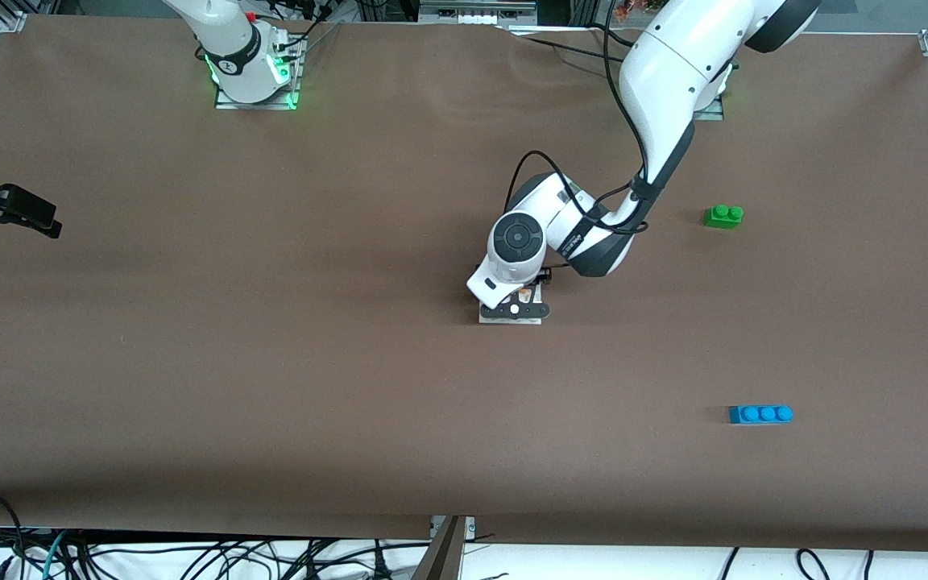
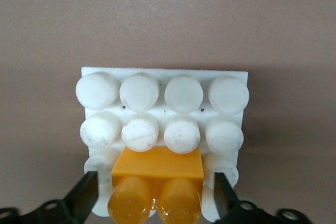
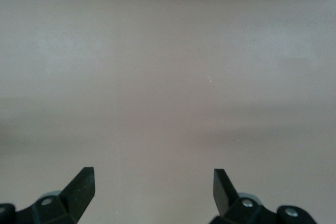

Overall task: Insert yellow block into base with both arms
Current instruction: 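Lower and press the yellow block onto the base studs with the left gripper, then open the left gripper and lift it off the yellow block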

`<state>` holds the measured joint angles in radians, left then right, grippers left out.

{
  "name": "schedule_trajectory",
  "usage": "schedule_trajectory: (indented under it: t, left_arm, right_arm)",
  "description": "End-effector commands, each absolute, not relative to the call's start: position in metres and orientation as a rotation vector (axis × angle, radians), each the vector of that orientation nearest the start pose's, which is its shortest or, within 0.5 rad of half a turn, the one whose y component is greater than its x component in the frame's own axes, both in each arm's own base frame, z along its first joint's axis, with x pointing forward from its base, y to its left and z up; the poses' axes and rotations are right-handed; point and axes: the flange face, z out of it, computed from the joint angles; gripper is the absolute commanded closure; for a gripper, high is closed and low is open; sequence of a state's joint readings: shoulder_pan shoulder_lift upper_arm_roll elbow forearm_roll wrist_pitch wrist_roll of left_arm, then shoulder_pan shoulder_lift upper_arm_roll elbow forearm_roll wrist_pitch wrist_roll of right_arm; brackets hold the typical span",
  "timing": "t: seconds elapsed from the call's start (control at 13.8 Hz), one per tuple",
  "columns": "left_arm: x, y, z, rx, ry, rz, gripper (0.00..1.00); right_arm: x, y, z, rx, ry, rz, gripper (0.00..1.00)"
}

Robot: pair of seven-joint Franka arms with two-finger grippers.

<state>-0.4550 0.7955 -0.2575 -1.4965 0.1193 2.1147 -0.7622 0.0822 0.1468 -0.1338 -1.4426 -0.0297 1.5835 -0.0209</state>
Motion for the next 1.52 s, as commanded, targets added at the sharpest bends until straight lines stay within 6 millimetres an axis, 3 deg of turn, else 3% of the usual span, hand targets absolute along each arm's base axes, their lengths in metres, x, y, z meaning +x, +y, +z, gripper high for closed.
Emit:
schedule_trajectory:
  t: [0.0,0.22,0.43,0.58,0.8,1.01,1.09,1.23,1.45]
  left_arm:
    - [0.556,-0.429,0.219,-3.091,-0.098,0.211,0.00]
    - [0.566,-0.406,0.272,-3.050,-0.126,0.247,0.00]
    - [0.566,-0.393,0.339,-3.034,-0.137,0.208,0.00]
    - [0.577,-0.360,0.385,-3.036,-0.215,0.174,0.00]
    - [0.582,-0.343,0.448,-3.061,-0.264,0.080,0.00]
    - [0.600,-0.309,0.514,-3.054,-0.366,0.075,0.00]
    - [0.603,-0.299,0.528,-3.045,-0.391,0.078,0.00]
    - [0.619,-0.256,0.547,-3.043,-0.492,0.078,0.00]
    - [0.624,-0.220,0.566,-3.076,-0.280,0.098,0.00]
  right_arm:
    - [0.597,-0.030,0.604,-3.191,0.027,0.007,0.00]
    - [0.597,-0.030,0.604,-3.191,0.027,0.007,0.00]
    - [0.597,-0.030,0.604,-3.191,0.027,0.004,0.00]
    - [0.597,-0.030,0.604,-3.191,0.027,0.004,0.00]
    - [0.597,-0.030,0.604,-3.191,0.027,0.004,0.00]
    - [0.597,-0.030,0.604,-3.191,0.027,0.004,0.00]
    - [0.597,-0.030,0.604,-3.191,0.027,0.004,0.00]
    - [0.597,-0.030,0.604,-3.191,0.027,0.004,0.00]
    - [0.597,-0.030,0.604,-3.191,0.027,0.004,0.00]
